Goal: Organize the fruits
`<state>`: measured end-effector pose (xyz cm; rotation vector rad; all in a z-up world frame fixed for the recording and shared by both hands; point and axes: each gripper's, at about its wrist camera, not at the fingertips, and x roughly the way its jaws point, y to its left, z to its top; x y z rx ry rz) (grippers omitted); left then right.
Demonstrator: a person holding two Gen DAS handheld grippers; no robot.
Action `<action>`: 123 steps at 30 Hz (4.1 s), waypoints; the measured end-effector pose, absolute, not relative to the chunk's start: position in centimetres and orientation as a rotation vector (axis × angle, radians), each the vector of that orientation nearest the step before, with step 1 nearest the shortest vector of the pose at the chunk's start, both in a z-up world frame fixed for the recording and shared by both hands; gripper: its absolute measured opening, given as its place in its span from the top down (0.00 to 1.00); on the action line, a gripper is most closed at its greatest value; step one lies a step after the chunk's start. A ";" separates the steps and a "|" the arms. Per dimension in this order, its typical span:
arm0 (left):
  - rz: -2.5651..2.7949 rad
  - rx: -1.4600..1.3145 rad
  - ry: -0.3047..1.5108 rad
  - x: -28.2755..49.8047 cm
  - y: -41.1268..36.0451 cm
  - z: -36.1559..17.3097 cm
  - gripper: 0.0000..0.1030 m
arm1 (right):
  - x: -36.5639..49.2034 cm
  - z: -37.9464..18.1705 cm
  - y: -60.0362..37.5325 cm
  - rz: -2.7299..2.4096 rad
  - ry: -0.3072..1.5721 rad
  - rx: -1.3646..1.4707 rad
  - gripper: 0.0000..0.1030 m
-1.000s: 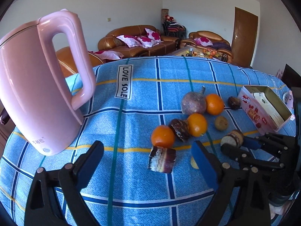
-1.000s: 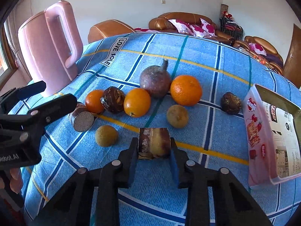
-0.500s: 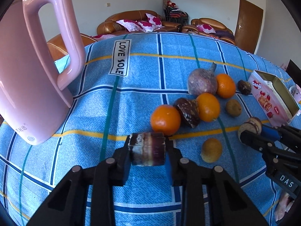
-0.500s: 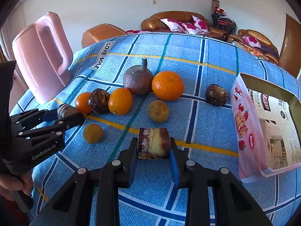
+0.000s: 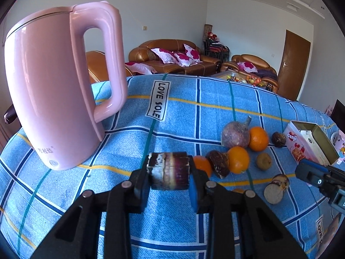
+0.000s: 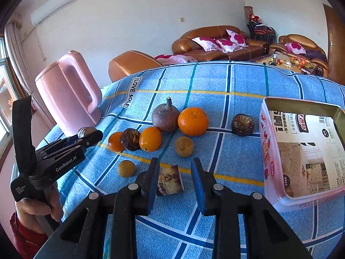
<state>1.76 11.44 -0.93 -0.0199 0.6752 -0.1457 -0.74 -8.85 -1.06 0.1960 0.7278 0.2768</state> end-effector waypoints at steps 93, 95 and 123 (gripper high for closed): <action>-0.538 0.007 0.531 -1.5 -10.7 3.2 0.69 | -3.8 2.3 -27.9 -0.042 0.612 0.209 0.69; -0.551 0.021 0.540 -1.6 -12.6 2.9 0.69 | -3.8 2.1 -28.9 -0.060 0.621 0.197 0.69; -0.475 0.101 0.667 -0.3 -18.8 -0.8 0.69 | -2.2 -1.4 -30.6 -0.144 0.762 0.108 0.69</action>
